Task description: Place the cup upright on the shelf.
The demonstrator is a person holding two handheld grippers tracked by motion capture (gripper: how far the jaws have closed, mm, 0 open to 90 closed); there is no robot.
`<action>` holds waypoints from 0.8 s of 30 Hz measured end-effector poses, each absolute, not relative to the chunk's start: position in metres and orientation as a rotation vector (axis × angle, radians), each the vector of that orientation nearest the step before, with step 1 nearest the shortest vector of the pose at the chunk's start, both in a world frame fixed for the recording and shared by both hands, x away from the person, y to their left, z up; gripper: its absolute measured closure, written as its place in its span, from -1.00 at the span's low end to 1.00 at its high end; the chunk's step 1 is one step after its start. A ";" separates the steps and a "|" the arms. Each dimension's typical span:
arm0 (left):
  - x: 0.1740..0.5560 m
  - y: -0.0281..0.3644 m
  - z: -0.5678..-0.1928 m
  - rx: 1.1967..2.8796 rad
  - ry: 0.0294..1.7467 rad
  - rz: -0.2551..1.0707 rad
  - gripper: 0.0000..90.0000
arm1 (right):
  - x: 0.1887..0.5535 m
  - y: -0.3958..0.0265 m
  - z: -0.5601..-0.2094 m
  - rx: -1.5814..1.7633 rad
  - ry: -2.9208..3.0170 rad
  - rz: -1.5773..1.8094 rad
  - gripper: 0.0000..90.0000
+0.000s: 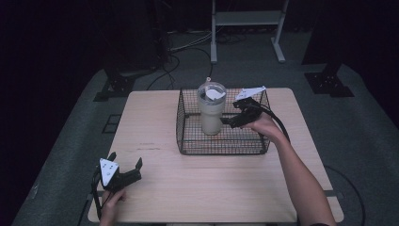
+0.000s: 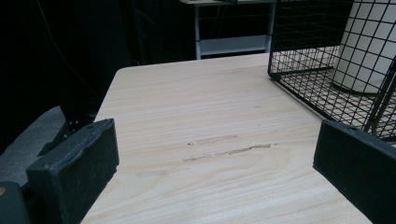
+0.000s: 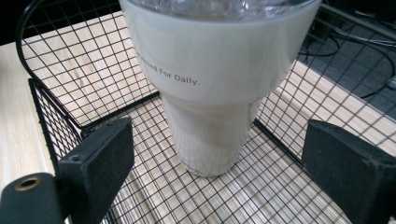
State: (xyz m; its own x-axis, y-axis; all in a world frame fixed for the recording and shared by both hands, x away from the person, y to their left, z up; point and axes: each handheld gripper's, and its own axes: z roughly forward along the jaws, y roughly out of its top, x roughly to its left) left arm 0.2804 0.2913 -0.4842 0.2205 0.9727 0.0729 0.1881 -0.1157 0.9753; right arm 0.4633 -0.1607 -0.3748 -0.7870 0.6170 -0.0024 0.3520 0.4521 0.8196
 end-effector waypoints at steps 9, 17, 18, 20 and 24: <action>0.281 0.292 -0.484 1.522 1.142 1.011 -1.00 | 0.456 -0.166 -0.367 0.855 2.391 1.252 -0.80; 0.281 0.291 -0.484 1.522 1.141 1.013 -1.00 | 0.446 -0.173 -0.364 0.858 2.386 1.281 -0.80; 0.281 0.291 -0.484 1.522 1.140 1.013 -1.00 | 0.445 -0.174 -0.364 0.856 2.385 1.283 -0.80; 0.281 0.291 -0.484 1.523 1.141 1.012 -1.00 | 0.443 -0.176 -0.364 0.847 2.389 1.292 -0.80; 0.281 0.292 -0.484 1.521 1.144 1.011 -1.00 | 0.438 -0.180 -0.364 0.840 2.387 1.295 -0.80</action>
State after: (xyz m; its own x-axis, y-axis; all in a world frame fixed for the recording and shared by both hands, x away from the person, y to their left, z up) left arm 0.2807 0.2915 -0.4841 0.2214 0.9726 0.0711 0.1898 -0.1145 0.9751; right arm 0.4377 -0.1795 -0.3642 -0.7848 0.6195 0.0161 0.3515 0.4235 0.8349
